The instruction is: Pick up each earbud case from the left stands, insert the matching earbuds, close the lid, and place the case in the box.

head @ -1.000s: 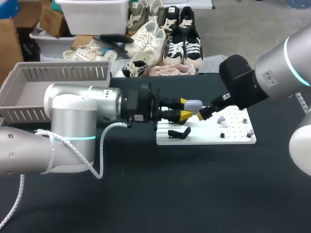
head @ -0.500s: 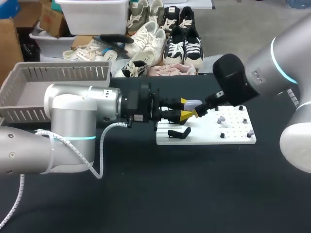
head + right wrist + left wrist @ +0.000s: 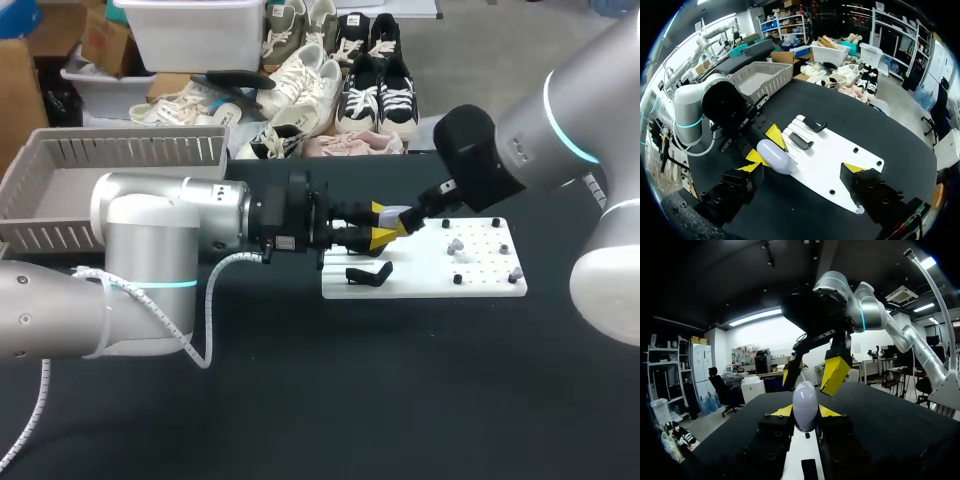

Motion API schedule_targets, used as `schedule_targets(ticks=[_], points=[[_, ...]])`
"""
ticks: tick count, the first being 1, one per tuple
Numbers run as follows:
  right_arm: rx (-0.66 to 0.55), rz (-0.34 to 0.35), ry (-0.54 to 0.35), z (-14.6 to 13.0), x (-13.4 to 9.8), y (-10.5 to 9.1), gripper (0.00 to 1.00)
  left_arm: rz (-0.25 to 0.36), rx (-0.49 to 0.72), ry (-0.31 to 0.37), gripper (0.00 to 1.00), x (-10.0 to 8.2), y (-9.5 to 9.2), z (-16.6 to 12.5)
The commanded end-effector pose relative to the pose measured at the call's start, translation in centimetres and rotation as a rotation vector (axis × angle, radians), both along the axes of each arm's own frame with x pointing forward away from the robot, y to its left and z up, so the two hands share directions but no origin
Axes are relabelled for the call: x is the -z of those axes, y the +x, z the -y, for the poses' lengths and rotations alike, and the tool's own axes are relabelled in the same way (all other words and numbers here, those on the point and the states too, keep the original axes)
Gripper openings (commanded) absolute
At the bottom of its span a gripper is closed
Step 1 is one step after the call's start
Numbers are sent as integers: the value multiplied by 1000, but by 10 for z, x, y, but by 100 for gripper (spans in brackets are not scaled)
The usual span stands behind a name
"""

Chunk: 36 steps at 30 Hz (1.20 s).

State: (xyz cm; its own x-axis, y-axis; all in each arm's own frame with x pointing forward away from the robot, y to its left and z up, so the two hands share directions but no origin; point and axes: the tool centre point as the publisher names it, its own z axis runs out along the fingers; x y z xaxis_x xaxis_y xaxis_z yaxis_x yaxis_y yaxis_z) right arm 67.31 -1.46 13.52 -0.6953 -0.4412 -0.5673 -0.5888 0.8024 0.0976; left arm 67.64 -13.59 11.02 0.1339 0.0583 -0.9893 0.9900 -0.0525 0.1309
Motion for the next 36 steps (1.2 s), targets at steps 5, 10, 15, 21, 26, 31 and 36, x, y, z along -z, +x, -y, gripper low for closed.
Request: schedule_targets(ticks=[5, 10, 15, 21, 26, 31, 36], points=[[100, 70, -119, -3, 4, -2, 100, 1, -3, -2, 0, 0, -1, 0], [102, 66, -124, -2, 6, 1, 100, 1, -3, -2, 0, 0, -1, 0], [106, 64, -128, -1, 7, 4, 100, 1, -3, -2, 0, 0, -1, 0], [116, 65, -114, -2, 6, 4, 100, 1, -3, -2, 0, 0, -1, 0], [123, 72, -108, 0, 2, 5, 100, 1, -3, -2, 0, 0, -1, 0], [134, 84, -89, -1, -9, 5, 100, 1, -3, -2, 0, 0, -1, 0], [137, 133, -143, 4, -26, 7, 100, 1, -3, -2, 0, 0, -1, 0]])
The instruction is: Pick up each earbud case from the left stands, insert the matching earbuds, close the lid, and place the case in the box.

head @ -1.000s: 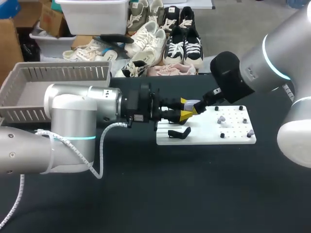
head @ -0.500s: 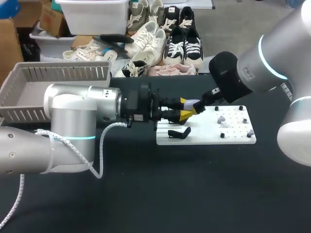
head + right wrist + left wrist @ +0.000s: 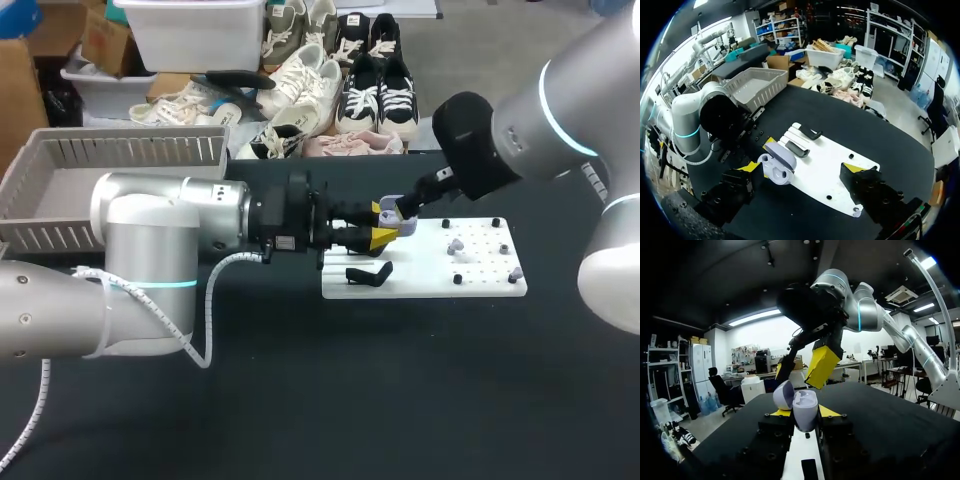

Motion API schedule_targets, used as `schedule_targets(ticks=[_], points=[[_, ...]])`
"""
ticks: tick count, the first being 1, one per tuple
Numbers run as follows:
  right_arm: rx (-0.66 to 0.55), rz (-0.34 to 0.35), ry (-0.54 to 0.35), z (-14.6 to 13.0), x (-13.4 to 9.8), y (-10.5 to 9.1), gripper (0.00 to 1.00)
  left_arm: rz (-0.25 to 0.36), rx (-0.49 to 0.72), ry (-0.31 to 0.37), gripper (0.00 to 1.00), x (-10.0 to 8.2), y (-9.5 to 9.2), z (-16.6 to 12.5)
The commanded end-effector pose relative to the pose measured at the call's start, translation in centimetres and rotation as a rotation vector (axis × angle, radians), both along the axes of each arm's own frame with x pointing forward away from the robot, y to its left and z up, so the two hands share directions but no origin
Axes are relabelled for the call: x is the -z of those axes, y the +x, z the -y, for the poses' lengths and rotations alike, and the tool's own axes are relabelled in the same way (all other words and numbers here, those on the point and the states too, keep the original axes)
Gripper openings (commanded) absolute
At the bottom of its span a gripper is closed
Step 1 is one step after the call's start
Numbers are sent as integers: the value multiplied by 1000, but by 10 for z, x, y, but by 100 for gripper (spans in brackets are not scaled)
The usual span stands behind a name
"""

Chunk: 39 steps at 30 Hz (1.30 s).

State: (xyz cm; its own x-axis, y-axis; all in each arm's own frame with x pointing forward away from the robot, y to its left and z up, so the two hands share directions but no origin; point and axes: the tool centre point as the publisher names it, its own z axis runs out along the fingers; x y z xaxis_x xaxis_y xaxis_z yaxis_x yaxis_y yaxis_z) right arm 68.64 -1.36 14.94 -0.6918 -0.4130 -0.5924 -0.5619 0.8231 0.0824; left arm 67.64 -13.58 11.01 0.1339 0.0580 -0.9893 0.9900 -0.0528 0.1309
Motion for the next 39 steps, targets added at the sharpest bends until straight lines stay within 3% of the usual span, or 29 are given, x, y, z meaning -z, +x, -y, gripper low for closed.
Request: schedule_targets(ticks=[1, 6, 10, 14, 21, 28, 39], points=[[105, 112, -167, 8, -16, -6, 100, 1, -3, -2, 0, 0, -1, 0], [133, 156, -264, 30, -32, -10, 100, 1, -3, -2, 0, 0, -1, 0], [174, 149, -344, 53, -34, -17, 100, 1, -3, -2, 0, 0, -1, 0], [224, 107, -406, 73, -26, -25, 100, 1, -3, -2, 0, 0, -1, 0], [295, -32, -419, 93, -5, -40, 100, 1, -3, -2, 0, 0, -1, 0], [326, -100, -494, 105, 21, -48, 100, 1, -3, -2, 0, 0, -1, 0], [366, -199, -512, 115, 52, -57, 100, 1, -3, -2, 0, 0, -1, 0]])
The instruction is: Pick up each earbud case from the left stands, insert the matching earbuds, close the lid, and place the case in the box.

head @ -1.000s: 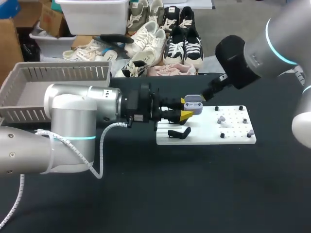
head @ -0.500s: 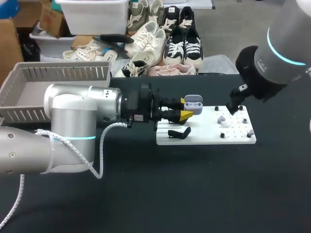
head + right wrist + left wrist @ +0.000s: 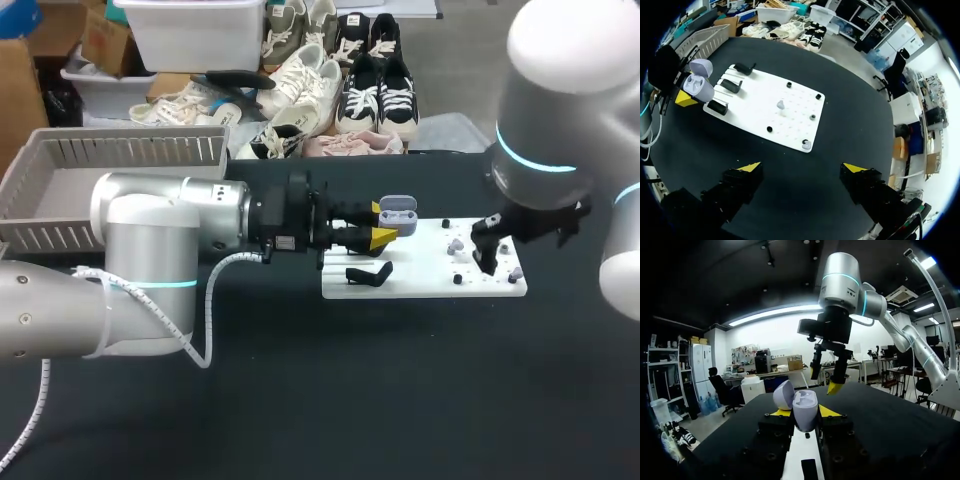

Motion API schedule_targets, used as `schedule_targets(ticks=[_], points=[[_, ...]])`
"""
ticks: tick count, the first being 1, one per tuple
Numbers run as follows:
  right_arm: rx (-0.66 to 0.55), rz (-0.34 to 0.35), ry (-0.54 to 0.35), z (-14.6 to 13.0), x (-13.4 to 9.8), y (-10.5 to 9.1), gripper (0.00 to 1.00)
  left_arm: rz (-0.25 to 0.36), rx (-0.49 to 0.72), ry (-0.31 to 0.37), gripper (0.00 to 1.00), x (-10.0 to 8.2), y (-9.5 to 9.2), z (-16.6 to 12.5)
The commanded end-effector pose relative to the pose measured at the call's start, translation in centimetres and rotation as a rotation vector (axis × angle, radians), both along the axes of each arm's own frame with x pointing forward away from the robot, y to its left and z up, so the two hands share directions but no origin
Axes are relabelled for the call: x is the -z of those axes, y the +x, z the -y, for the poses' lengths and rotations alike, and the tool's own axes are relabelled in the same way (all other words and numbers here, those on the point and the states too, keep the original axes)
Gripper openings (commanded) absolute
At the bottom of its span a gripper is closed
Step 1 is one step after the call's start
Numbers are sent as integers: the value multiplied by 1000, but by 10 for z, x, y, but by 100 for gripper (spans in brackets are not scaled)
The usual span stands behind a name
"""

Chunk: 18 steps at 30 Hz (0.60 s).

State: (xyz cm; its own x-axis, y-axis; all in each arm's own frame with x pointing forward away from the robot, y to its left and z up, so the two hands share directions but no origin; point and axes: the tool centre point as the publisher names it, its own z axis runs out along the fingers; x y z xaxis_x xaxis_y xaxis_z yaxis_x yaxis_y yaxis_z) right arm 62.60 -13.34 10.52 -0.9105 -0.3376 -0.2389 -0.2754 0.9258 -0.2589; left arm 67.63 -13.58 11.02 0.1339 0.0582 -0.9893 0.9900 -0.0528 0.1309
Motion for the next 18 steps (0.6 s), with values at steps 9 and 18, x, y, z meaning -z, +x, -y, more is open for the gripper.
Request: schedule_targets(ticks=[9, 18], points=[[43, -6, 4, 2, 30, 7, 95, 1, -3, -2, 0, 0, -1, 0], [52, -17, 22, 4, 44, 15, 67, 1, -3, -2, 0, 0, -1, 0]])
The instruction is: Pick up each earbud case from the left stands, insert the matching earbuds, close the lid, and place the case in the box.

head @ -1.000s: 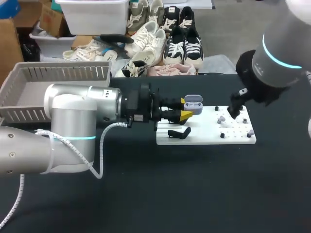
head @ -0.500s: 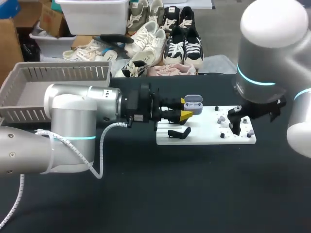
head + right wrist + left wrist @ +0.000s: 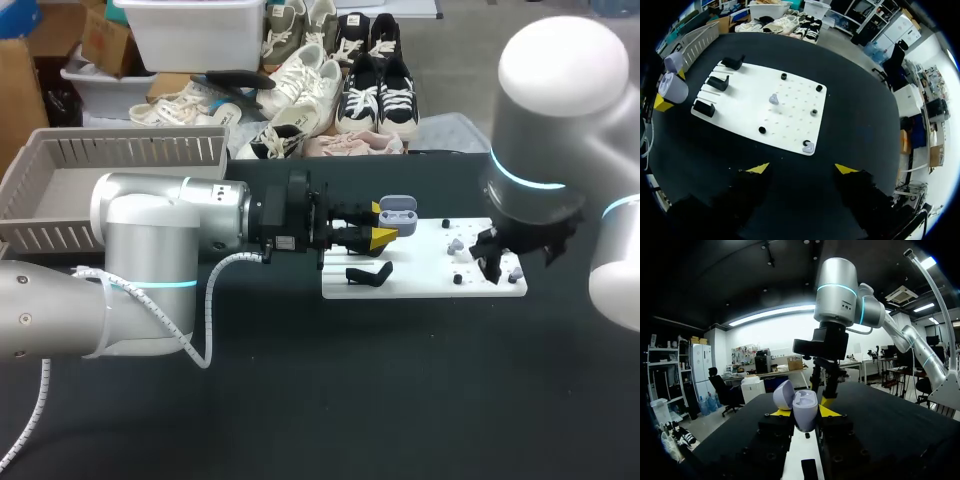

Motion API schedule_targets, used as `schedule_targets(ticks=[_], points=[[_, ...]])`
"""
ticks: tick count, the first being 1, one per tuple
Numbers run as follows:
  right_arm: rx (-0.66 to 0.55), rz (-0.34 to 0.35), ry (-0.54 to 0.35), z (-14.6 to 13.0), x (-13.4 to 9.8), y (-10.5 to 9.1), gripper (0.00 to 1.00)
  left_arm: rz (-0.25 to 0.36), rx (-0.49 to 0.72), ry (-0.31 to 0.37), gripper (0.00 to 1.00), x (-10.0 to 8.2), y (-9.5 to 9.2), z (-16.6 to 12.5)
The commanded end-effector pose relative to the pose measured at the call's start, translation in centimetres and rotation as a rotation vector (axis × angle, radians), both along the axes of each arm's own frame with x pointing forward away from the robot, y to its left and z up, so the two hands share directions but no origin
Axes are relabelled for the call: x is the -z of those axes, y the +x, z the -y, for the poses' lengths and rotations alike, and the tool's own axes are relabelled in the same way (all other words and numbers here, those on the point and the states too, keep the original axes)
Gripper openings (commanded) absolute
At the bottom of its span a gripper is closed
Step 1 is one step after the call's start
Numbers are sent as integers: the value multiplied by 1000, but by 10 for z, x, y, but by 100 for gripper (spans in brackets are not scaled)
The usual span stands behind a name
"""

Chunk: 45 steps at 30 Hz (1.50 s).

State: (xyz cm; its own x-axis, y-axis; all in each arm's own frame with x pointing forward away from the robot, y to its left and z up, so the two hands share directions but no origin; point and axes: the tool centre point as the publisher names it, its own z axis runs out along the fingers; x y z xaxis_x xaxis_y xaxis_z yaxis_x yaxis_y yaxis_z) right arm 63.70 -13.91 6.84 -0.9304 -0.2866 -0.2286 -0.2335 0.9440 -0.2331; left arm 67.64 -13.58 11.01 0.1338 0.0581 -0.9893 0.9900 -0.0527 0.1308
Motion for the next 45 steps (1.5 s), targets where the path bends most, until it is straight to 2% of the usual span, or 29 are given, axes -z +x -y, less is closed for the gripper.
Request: schedule_targets(ticks=[1, 3, 4, 6, 13, 31, 35, 45], points=[[3, 0, -1, -2, 9, 4, 65, 1, -3, -2, 0, 0, -1, 0], [3, -4, 1, -1, 12, 6, 63, 1, -3, -2, 0, 0, -1, 0], [2, -6, 0, -1, 14, 7, 50, 1, -3, -2, 0, 0, -1, 0], [2, -9, -1, 0, 17, 9, 47, 1, -3, -2, 0, 0, -1, 0], [10, -11, 2, 5, 26, 15, 49, 1, -3, -2, 0, 0, -1, 0], [30, -17, 13, 11, 39, 26, 40, 1, -3, -2, 0, 0, -1, 0], [30, -17, 13, 11, 40, 27, 35, 1, -3, -2, 0, 0, -1, 0], [33, -21, 10, 12, 43, 27, 35, 1, -3, -2, 0, 0, -1, 0]])
